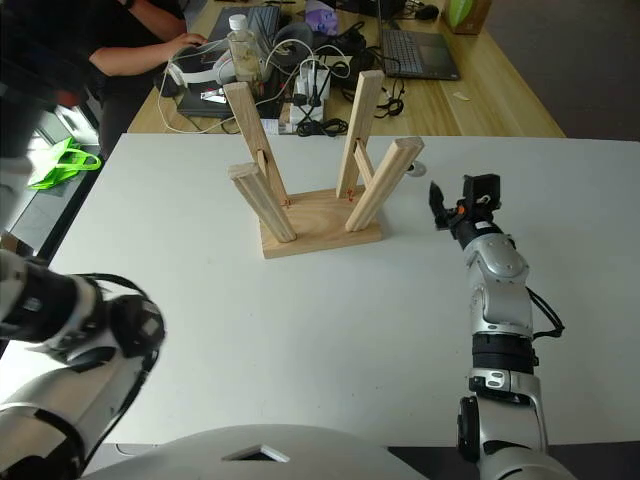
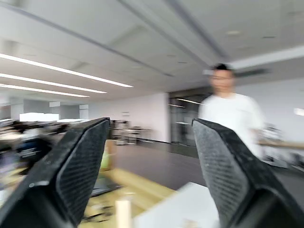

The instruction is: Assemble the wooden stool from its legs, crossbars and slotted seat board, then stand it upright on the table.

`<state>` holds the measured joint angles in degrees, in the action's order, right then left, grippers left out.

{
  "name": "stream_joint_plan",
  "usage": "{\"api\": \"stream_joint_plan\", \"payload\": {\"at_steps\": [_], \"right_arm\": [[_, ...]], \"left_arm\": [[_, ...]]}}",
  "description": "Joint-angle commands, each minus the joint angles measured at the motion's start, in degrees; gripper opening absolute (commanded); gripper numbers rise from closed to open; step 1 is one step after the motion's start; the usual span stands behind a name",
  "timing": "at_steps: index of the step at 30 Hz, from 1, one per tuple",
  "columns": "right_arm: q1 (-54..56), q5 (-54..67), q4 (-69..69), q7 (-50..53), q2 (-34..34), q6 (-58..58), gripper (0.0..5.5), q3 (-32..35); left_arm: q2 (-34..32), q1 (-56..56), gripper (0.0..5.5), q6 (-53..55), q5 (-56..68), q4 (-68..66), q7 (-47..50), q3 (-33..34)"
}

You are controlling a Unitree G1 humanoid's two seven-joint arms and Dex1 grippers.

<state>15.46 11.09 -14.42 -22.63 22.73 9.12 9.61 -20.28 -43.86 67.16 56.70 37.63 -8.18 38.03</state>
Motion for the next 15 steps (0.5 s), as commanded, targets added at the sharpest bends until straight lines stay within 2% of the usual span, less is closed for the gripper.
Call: {"api": "stream_joint_plan", "payload": {"at_steps": [1,4,7,11,15], "right_arm": [[0.7,2.1,-5.6,-12.4,3.4,1.6,3.12,-3.1],[3.0,1.2,-12.5,-19.8,5.4,0.2,3.12,-4.8],[6.6,-0.6,-20.8,-25.0,5.8,-2.1,3.12,-7.0],[10.8,-2.4,-28.9,-28.3,3.9,-5.7,3.12,-9.2],[14.0,-4.5,-35.1,-28.9,1.3,-9.7,3.12,-11.1]], "left_arm": [[-11.4,22.3,3.22,-3.7,-14.0,-8.5,-5.9,-11.3],[-15.0,33.0,3.22,-8.8,-20.3,-11.3,-12.3,-23.5],[-15.6,36.9,3.22,-13.0,-24.8,-14.8,-17.2,-33.5],[-11.6,32.7,3.22,-17.8,-29.9,-24.9,-18.7,-40.9],[-5.9,27.2,3.22,-21.0,-33.3,-34.2,-18.3,-44.3]]}}
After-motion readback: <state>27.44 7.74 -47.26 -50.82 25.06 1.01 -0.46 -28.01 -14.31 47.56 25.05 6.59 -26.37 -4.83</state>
